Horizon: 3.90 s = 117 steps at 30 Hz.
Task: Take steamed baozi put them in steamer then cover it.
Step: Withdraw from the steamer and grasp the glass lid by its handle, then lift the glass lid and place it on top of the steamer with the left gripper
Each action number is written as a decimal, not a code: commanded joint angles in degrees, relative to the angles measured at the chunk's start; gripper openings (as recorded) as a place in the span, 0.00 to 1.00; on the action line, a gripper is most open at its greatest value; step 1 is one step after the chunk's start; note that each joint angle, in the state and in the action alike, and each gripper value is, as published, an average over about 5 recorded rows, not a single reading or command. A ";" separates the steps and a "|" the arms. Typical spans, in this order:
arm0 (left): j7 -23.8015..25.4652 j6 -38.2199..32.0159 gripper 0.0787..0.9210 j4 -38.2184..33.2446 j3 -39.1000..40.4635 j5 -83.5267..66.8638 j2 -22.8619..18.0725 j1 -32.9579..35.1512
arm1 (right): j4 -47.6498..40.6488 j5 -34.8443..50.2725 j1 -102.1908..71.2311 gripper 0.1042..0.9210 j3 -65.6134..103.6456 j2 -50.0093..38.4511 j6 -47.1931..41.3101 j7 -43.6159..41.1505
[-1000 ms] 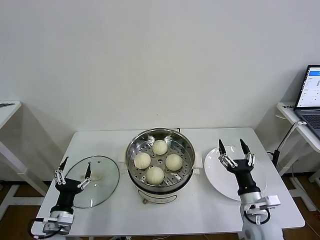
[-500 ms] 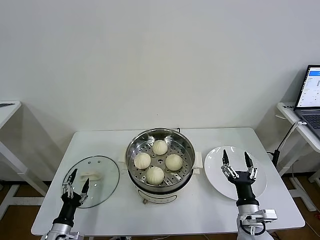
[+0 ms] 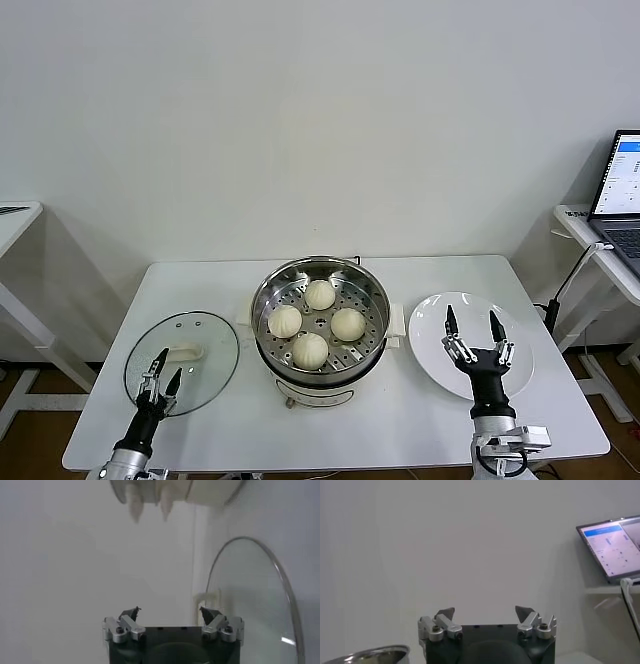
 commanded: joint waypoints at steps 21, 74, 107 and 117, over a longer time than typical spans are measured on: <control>0.98 4.11 0.88 8.09 1.47 4.89 -0.80 -11.95 | -1.10 -2.28 -0.63 0.88 -0.18 0.55 1.21 0.08; 24.20 29.78 0.13 -42.29 2.47 -12.41 12.42 3.52 | -1.75 -2.65 0.88 0.88 -0.88 -0.07 2.50 0.12; 41.90 57.56 0.13 -29.85 53.78 11.87 3.41 -24.99 | -4.94 -4.15 1.78 0.88 1.40 2.03 2.56 -0.02; 41.75 57.50 0.13 -23.03 54.41 15.91 -2.57 -25.92 | -5.97 -4.77 2.01 0.88 1.41 2.23 2.61 -0.03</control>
